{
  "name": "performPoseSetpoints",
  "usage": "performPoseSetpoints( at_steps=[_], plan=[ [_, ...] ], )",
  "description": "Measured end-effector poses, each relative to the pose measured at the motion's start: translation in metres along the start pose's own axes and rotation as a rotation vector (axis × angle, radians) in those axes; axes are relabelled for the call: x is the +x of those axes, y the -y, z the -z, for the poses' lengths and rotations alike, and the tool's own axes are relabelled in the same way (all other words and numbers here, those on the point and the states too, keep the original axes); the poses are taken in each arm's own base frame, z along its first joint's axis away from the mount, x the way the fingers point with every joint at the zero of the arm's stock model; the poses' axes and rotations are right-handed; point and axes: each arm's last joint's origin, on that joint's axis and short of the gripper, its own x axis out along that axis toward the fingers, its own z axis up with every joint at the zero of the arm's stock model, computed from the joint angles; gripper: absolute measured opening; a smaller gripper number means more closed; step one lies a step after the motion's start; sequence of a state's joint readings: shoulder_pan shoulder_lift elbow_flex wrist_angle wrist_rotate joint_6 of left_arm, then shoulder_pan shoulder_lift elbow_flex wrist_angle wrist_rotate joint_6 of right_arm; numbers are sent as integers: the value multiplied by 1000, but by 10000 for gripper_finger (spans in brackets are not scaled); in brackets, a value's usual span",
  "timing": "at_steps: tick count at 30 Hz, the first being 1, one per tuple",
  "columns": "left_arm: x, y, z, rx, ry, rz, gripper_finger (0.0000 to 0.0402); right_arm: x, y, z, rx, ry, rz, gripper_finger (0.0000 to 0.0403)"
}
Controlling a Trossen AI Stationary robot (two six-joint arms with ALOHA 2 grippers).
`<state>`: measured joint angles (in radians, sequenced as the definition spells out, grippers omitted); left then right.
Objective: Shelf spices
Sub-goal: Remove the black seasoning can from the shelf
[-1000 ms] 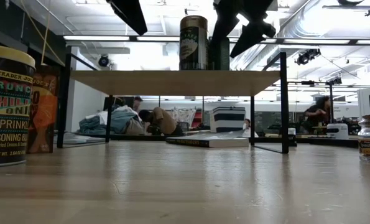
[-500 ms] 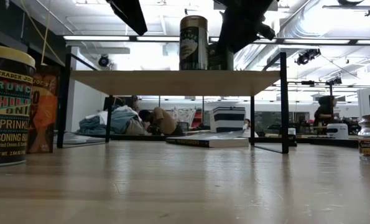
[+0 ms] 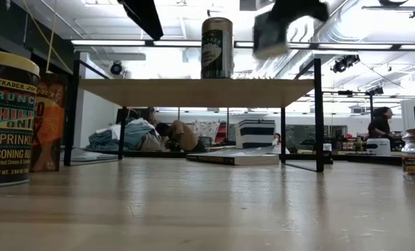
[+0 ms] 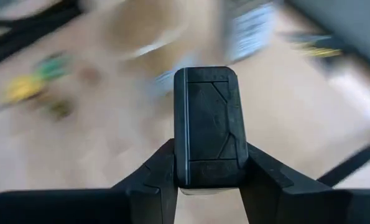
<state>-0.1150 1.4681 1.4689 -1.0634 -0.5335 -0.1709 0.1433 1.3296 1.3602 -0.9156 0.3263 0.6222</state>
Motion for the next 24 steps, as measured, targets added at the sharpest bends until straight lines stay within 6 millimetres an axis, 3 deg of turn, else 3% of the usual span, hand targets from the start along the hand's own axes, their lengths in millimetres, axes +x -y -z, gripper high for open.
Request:
performPoseSetpoints(
  at_steps=[5, 9, 15, 24],
  plan=[
    [2, -3, 0, 7, -8, 4, 300, -47, -17, 22, -26, -63, -284, 120],
    [4, -7, -1, -9, -13, -8, 300, -64, -36, 59, -33, -219, -296, 120],
    [6, -12, -4, -111, 10, -18, 300, -66, -68, 114, -81, -252, -103, 120],
    [6, -20, -13, -189, 93, -25, 300, -41, -107, 167, -26, -179, 63, 120]
  ],
)
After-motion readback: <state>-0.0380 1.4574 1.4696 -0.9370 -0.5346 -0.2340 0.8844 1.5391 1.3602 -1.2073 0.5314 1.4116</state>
